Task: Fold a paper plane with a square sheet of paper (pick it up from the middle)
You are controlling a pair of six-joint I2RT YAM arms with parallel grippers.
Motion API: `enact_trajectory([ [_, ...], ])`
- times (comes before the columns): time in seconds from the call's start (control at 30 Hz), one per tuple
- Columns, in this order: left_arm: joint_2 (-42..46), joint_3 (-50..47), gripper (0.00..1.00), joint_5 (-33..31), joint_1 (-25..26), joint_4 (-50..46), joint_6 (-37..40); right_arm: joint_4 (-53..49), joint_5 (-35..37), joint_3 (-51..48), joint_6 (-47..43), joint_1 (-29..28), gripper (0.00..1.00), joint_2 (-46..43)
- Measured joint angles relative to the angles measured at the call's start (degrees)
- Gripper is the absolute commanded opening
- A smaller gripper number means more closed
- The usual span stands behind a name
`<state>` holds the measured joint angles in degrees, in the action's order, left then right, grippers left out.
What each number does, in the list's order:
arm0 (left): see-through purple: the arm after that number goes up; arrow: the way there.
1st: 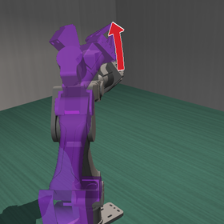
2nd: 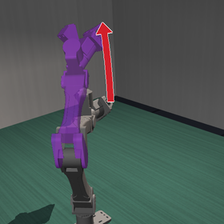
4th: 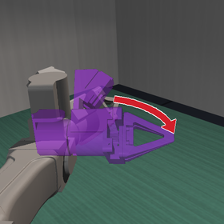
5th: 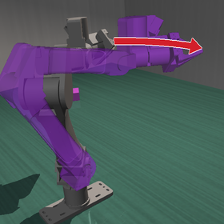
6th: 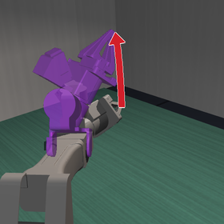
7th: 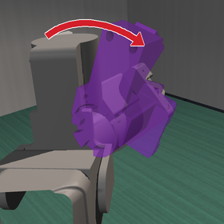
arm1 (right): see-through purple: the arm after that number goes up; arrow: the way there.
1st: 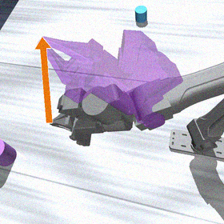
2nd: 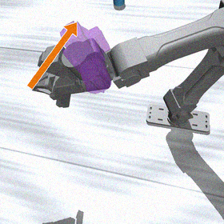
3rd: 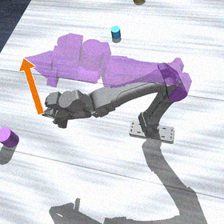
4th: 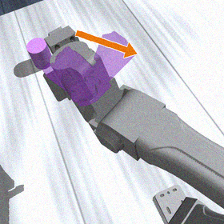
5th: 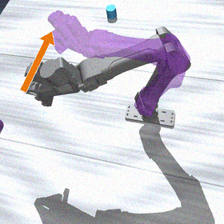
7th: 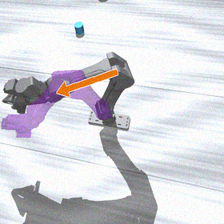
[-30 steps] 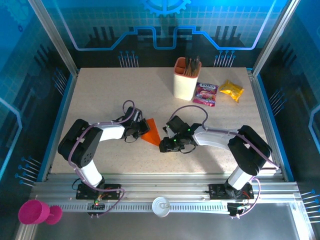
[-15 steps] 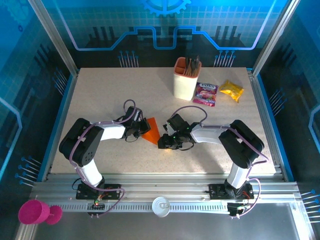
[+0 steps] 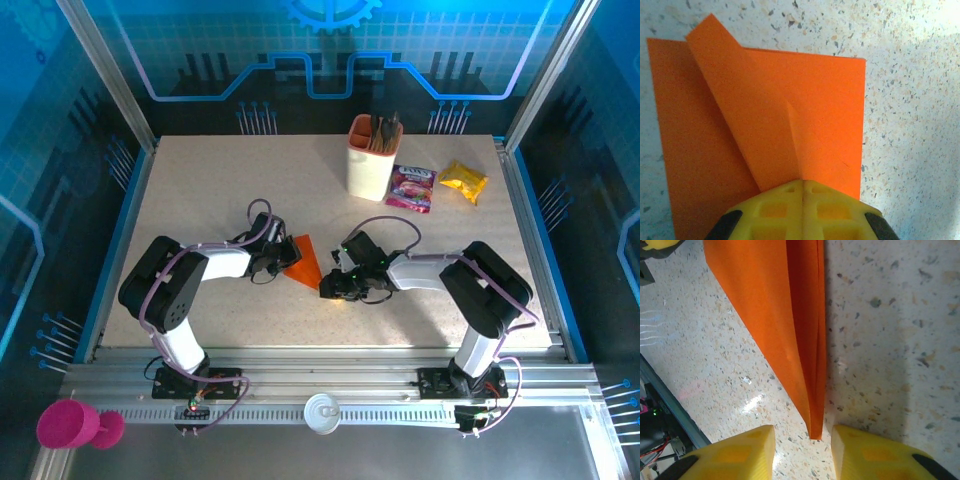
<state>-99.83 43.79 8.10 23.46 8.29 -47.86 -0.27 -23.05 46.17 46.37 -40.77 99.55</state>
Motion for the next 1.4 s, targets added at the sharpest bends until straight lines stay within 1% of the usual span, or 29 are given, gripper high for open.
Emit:
enact_trajectory([
  [0.1, -0.1, 0.0, 0.00, 0.1, 0.0, 0.2, 0.0, 0.6, -0.7, 0.0, 0.9, 0.6, 0.27, 0.6],
  [0.53, -0.7, 0.2, 0.00, 0.6, 0.0, 1.2, 0.0, 4.0, -3.1, 0.0, 2.6, 3.8, 0.28, 1.2],
  [0.73, -0.7, 0.2, 0.00, 0.6, 0.0, 1.2, 0.0, 5.5, -4.1, 0.7, 3.3, 4.1, 0.28, 1.9],
  [0.9, -0.7, 0.2, 0.00, 0.6, 0.0, 1.2, 0.0, 6.8, -4.7, 0.8, 4.0, 4.1, 0.29, 3.4],
  [1.0, -0.7, 0.2, 0.00, 0.6, 0.0, 1.2, 0.0, 7.5, -4.6, 0.7, 4.4, 4.1, 0.32, 3.5],
  [1.07, -0.8, 0.2, 0.00, 0.6, 0.0, 1.2, 0.0, 8.0, -4.6, 0.3, 4.7, 4.1, 0.33, 3.5],
  [1.4, -1.4, 0.4, 0.00, 0.8, 0.0, 2.3, 0.0, 12.4, -4.6, -2.3, 5.1, 4.1, 0.33, 2.8],
])
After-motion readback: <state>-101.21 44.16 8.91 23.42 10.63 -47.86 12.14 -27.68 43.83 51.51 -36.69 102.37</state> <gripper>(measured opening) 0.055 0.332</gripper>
